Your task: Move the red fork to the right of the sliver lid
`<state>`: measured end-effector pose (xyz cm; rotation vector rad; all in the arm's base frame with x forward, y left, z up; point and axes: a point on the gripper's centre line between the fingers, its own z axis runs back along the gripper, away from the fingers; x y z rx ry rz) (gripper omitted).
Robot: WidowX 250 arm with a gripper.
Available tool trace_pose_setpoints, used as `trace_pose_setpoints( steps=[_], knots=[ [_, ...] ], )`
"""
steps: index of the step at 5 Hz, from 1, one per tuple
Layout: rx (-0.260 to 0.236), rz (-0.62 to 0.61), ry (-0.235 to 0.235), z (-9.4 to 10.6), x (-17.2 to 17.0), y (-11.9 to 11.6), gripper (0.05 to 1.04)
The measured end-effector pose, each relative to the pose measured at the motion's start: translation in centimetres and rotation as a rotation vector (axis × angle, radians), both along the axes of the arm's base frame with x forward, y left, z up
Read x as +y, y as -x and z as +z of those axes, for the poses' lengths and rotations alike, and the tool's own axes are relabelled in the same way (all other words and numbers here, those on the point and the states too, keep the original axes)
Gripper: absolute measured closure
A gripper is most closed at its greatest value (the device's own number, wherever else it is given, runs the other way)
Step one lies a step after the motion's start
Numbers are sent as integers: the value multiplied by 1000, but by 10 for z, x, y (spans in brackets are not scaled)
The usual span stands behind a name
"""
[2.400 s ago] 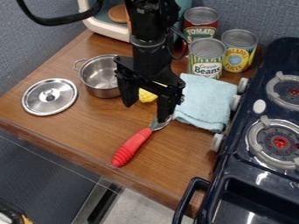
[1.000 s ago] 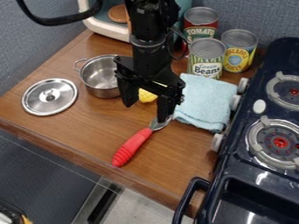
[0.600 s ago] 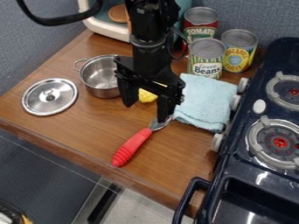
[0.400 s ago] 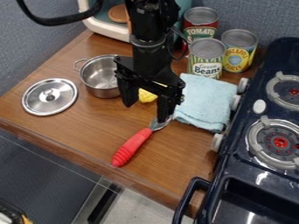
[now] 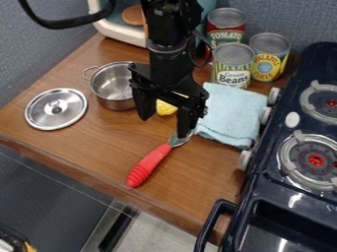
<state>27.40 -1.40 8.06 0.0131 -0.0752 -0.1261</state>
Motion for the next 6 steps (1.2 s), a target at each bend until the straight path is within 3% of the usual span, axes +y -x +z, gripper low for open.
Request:
trace_pose_setpoints(
  steps=[5,6],
  knots=[
    [0,5,0,0,0,0,83],
    [36,29,-10,-16,5,-1,83]
  ],
)
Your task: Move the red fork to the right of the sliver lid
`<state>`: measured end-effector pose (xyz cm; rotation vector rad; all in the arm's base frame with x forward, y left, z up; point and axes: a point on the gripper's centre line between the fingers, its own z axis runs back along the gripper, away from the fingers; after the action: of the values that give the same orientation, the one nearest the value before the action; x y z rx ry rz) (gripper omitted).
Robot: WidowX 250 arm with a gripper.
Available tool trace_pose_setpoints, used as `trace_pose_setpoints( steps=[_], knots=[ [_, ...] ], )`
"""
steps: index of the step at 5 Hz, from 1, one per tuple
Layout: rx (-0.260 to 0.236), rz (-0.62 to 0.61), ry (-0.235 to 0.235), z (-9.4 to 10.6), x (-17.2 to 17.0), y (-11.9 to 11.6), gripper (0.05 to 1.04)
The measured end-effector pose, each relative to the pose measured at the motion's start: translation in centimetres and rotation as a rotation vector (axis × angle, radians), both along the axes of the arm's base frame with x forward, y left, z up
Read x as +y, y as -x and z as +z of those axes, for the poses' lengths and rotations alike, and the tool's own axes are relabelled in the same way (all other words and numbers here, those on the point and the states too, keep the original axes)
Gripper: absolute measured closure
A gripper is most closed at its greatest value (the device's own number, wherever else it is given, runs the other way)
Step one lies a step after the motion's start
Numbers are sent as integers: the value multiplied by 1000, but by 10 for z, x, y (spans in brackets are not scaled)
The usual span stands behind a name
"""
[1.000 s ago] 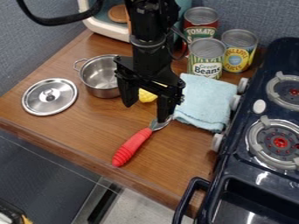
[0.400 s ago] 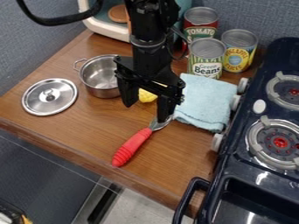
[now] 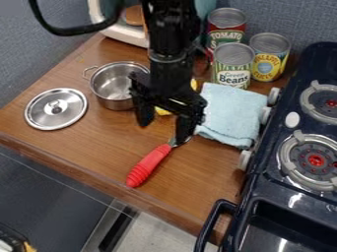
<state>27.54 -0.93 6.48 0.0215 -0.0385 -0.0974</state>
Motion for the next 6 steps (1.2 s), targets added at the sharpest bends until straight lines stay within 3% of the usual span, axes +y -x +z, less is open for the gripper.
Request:
trace_pose_setpoints(
  steps=[2,4,6],
  knots=[
    [78,10,-33,-28,7,2,83],
    [102,8,-109,-39,17,17,83],
    [113,6,-119,-44,18,23,83]
  ],
)
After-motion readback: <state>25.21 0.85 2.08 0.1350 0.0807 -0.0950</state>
